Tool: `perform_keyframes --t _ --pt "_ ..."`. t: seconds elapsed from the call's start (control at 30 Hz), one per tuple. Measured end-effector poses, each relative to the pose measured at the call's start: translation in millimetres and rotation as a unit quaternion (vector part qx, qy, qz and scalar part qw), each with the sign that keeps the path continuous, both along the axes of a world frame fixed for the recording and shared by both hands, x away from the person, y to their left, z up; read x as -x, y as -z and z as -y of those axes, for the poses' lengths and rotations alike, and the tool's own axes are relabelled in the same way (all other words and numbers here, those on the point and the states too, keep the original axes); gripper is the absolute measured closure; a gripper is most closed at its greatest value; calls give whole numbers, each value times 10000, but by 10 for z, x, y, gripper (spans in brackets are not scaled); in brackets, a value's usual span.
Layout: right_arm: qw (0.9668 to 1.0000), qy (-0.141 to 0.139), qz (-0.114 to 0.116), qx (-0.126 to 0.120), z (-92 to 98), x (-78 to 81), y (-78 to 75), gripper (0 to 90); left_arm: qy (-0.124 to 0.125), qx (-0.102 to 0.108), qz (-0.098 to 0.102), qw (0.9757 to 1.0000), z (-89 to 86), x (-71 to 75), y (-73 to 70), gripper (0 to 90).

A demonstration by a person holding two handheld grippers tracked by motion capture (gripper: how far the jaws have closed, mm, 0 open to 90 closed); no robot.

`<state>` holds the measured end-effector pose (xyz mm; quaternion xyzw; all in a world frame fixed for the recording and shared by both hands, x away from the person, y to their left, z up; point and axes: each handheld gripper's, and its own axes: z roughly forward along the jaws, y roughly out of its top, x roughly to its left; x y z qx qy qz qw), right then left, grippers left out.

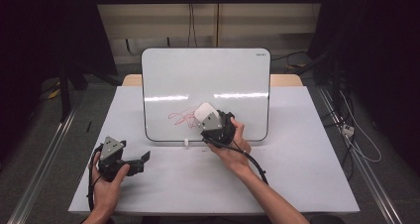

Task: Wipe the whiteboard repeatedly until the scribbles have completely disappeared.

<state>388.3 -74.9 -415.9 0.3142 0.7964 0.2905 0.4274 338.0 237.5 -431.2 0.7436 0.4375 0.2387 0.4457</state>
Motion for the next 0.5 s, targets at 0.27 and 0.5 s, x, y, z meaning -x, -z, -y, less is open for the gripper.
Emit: perform_keyframes --t 0.27,0.5 --pt "9992 -317 -104 211 -212 104 140 318 -3 -16 -16 10000 -3 -1 0 57" --pt "9990 -352 -165 207 -201 96 128 318 -1 1 -28 10000 -15 -3 3 57"
